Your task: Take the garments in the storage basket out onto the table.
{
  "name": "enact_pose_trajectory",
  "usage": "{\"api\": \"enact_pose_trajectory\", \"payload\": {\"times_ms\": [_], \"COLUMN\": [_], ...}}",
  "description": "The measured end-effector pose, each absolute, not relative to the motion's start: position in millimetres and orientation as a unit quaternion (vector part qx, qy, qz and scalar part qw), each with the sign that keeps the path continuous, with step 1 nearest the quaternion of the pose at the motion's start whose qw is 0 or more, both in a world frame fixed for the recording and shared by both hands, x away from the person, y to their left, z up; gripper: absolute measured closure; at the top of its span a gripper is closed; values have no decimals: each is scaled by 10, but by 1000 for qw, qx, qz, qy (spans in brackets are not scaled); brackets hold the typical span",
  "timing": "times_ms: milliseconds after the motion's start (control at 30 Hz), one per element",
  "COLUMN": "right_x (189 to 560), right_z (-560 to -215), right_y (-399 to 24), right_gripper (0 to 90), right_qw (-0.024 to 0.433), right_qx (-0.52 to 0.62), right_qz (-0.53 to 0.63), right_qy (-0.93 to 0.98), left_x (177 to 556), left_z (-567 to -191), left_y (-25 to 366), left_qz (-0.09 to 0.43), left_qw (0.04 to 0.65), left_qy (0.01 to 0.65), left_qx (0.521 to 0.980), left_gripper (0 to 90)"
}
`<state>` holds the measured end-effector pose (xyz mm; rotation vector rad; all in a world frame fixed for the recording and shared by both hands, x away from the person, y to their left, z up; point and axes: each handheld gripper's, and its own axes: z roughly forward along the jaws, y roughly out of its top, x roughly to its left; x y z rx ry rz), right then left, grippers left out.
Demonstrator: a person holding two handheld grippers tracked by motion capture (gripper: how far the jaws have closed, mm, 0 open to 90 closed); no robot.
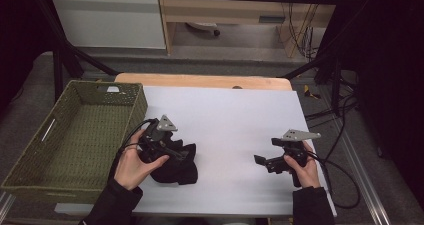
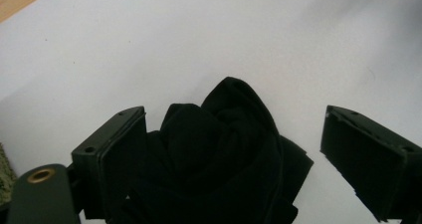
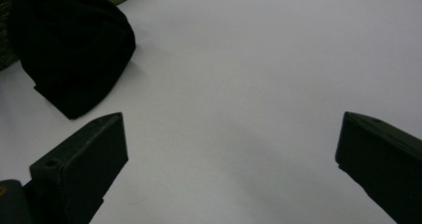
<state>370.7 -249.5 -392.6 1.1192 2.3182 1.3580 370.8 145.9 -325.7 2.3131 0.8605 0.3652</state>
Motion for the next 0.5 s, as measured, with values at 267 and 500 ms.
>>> {"api": "enact_pose_trajectory", "payload": {"times_ms": [267, 500], "right_x": [3704, 3703], "right_z": [-3923, -3921], "right_y": [-2497, -2499], "right_gripper": [7, 7], "right_qw": [115, 115], "right_qx": [383, 383], "right_qz": [465, 465], "right_qy": [790, 790], "left_x": [3626, 3584], "left_z": [-3158, -3087], "left_y": [1570, 1714], "left_qz": [136, 141], "left_qw": [325, 336], "left_qy": [339, 349], "left_qx": [872, 863], "left_gripper": [93, 88]}}
